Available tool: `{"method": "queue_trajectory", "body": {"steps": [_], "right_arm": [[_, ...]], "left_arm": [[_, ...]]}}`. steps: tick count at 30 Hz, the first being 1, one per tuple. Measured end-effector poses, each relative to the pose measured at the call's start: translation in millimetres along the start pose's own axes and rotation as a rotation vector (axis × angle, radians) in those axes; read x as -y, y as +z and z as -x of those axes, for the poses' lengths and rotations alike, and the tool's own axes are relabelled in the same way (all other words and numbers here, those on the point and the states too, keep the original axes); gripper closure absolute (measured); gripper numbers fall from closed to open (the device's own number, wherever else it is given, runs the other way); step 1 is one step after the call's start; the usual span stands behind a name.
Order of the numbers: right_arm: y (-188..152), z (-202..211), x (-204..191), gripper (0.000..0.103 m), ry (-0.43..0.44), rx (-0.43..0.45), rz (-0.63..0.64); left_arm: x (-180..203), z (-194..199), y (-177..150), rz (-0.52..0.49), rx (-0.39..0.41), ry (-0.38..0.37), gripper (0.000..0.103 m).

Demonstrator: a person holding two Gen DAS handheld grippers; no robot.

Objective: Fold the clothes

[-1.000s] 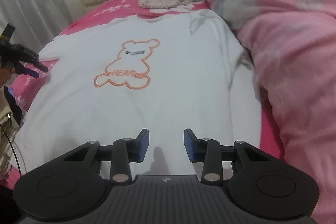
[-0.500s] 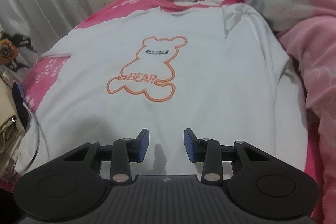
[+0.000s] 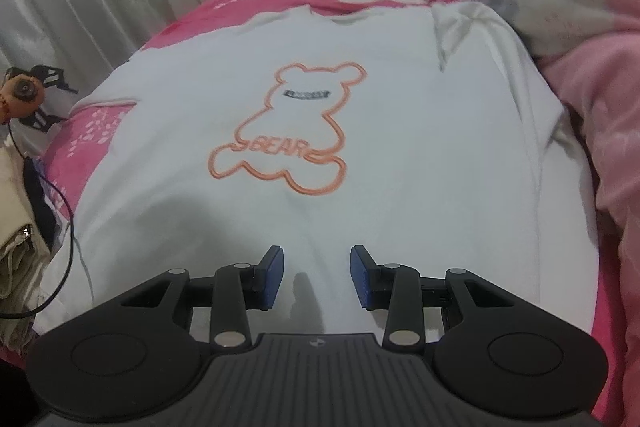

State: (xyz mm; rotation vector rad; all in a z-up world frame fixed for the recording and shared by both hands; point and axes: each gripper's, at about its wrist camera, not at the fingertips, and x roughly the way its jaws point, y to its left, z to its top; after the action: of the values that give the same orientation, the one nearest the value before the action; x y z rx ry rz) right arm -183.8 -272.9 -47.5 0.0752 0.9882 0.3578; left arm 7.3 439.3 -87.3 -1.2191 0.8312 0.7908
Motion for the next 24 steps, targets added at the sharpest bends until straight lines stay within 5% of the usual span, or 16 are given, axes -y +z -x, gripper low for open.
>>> {"method": "queue_trajectory", "body": {"steps": [4,7,9,14,19,24], "right_arm": [[11,-1,-11,0.063,0.015,0.019,0.026],[16,-1,-19,0.063,0.028,0.030,0.027],[17,0,-23,0.063,0.037,0.032,0.025],[14,5,-27,0.063,0.036,0.034,0.016],[11,16,-29,0.063,0.034,0.058,0.004],[7,33,-34,0.063,0.031,0.098,0.001]], "left_arm": [[3,-14,-2,-0.036,0.020,0.040,0.050],[9,-12,-5,-0.082,0.084,0.090,0.089],[12,-7,-8,-0.113,0.124,0.089,0.098],[40,35,-38,-0.343,0.291,0.030,0.101],[70,103,-113,-0.697,0.343,-0.203,0.101],[59,171,-227,-1.088,0.278,-0.512,0.101]]}}
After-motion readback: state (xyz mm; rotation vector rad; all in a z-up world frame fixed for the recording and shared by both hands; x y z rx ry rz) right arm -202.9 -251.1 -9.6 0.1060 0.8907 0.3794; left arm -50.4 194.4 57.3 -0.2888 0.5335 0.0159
